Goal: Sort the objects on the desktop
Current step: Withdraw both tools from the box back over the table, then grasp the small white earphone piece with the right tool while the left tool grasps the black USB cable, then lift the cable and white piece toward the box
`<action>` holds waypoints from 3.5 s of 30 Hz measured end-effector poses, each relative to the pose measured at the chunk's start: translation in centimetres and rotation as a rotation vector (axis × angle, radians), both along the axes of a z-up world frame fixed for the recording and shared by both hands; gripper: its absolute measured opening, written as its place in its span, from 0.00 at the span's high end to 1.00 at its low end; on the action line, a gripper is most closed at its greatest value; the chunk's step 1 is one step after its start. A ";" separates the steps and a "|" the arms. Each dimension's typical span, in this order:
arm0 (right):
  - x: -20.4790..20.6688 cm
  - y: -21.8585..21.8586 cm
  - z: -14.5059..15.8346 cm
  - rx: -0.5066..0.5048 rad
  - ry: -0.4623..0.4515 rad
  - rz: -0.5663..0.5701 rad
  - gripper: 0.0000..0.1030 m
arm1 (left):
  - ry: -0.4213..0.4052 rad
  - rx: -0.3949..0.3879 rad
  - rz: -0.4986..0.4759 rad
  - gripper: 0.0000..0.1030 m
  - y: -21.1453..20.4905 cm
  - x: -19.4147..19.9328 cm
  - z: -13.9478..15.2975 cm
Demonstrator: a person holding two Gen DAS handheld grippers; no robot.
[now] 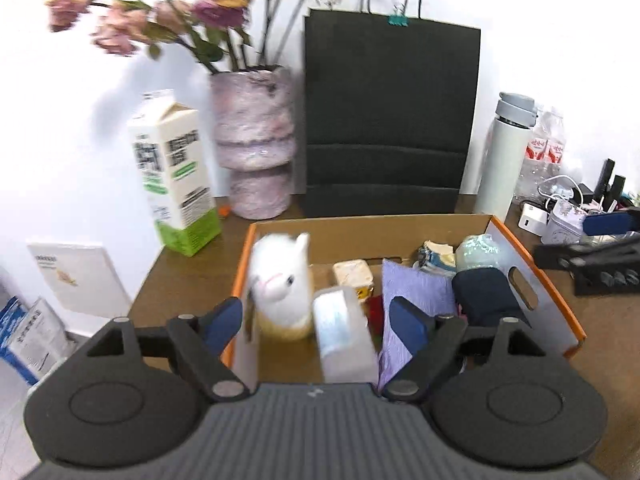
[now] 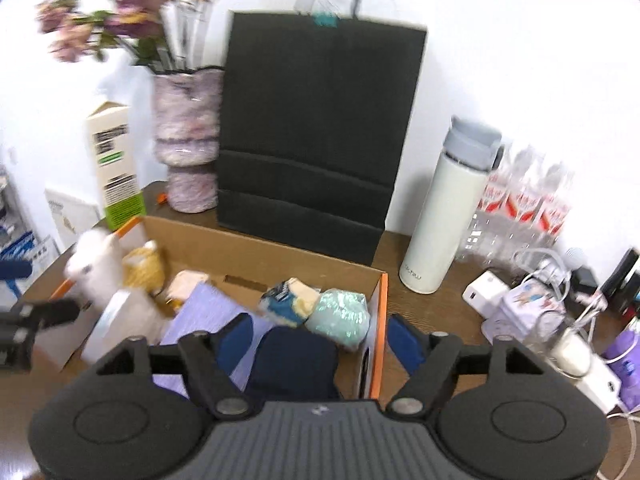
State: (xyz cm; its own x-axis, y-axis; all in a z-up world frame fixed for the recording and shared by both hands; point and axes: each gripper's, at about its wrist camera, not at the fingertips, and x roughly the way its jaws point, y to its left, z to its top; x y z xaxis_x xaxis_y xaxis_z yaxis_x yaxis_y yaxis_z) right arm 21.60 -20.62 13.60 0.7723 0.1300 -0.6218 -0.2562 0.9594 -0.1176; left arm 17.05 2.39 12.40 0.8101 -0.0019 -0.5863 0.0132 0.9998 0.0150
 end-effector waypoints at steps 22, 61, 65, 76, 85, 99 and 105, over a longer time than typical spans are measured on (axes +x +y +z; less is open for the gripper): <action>-28.6 -1.7 -10.6 0.095 -0.104 -0.066 0.20 | -0.002 -0.094 -0.029 0.09 -3.7 -25.2 -9.9; -25.0 -2.9 -11.0 0.124 -0.041 -0.053 0.33 | 0.034 -0.036 -0.073 0.18 -5.0 -21.8 -10.3; -21.3 -3.7 -10.5 0.171 -0.046 -0.053 0.41 | 0.009 -0.050 -0.086 0.23 -5.1 -19.0 -9.3; -10.4 -2.3 -11.2 0.228 0.025 0.018 0.56 | 0.101 -0.169 -0.187 0.49 -6.7 -10.4 -9.6; -6.7 -0.9 -13.3 0.136 0.084 0.050 0.76 | 0.154 -0.234 -0.195 0.55 -7.5 -7.6 -11.0; -10.1 -9.9 -11.6 0.498 -0.081 -0.133 0.77 | 0.222 -0.485 0.001 0.57 -8.5 -3.9 -11.6; -10.5 -9.7 -12.2 0.440 -0.109 -0.177 0.77 | 0.233 -0.487 0.060 0.94 -9.3 -3.2 -12.1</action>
State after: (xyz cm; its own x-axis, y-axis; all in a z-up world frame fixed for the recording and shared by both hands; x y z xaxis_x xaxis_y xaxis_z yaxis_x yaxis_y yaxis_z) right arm 11.11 -30.34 1.44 0.8639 0.2233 -0.4515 -0.0938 0.9520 0.2914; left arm 13.89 -6.87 0.26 0.6655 -0.2758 -0.6935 -0.0970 0.8894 -0.4468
